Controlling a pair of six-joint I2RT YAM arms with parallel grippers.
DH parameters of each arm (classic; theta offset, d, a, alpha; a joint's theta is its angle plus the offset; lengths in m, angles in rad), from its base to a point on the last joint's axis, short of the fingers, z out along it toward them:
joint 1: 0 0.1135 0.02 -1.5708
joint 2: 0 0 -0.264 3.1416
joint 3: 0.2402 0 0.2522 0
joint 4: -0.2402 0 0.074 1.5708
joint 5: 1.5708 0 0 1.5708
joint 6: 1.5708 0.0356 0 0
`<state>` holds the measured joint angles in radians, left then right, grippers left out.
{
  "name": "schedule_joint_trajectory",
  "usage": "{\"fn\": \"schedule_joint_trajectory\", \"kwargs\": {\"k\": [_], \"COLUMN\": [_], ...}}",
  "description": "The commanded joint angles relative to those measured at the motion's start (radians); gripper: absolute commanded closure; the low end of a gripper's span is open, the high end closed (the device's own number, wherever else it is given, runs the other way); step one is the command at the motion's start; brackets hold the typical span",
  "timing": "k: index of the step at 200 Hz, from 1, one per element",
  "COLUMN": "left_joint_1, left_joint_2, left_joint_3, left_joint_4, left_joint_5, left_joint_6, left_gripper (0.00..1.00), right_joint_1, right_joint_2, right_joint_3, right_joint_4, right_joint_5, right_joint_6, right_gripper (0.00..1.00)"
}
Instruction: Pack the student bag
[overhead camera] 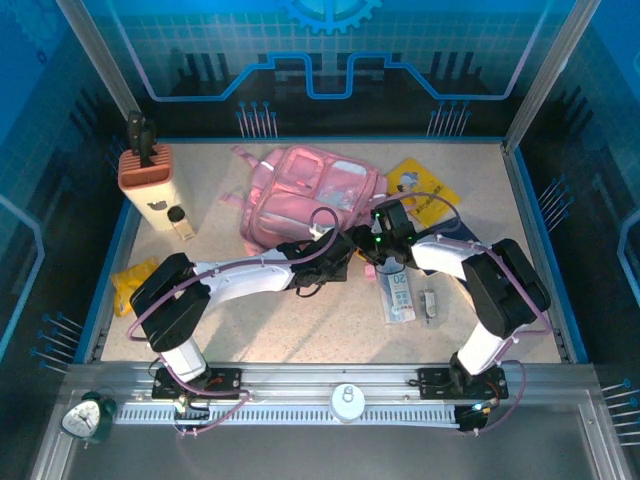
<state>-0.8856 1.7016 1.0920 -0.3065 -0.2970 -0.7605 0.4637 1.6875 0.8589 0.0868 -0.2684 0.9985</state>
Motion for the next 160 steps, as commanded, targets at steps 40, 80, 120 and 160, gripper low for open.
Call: {"fn": "schedule_joint_trajectory", "kwargs": {"k": [40, 80, 120, 160], "left_joint_1": [0.049, 0.175, 0.225, 0.182], "left_joint_2": [-0.166, -0.324, -0.345, -0.295], "left_joint_3": [-0.068, -0.233, -0.273, -0.219], "left_joint_4": [-0.084, -0.133, -0.125, 0.006], "left_joint_5": [0.013, 0.111, 0.246, 0.273], "left_joint_6": [0.081, 0.17, 0.207, 0.155], "left_gripper": [1.0, 1.0, 1.0, 1.0], "right_joint_1": [-0.044, -0.096, -0.141, -0.148], "right_joint_2": [-0.063, -0.068, 0.044, 0.151], "right_joint_3": [0.055, 0.121, 0.266, 0.453], "right_joint_4": [-0.038, -0.105, -0.165, -0.286], "right_joint_5": [0.106, 0.089, 0.051, 0.053], "right_joint_6": [-0.132, -0.239, -0.291, -0.359], "right_gripper": [0.97, 1.0, 1.0, 0.84]}}
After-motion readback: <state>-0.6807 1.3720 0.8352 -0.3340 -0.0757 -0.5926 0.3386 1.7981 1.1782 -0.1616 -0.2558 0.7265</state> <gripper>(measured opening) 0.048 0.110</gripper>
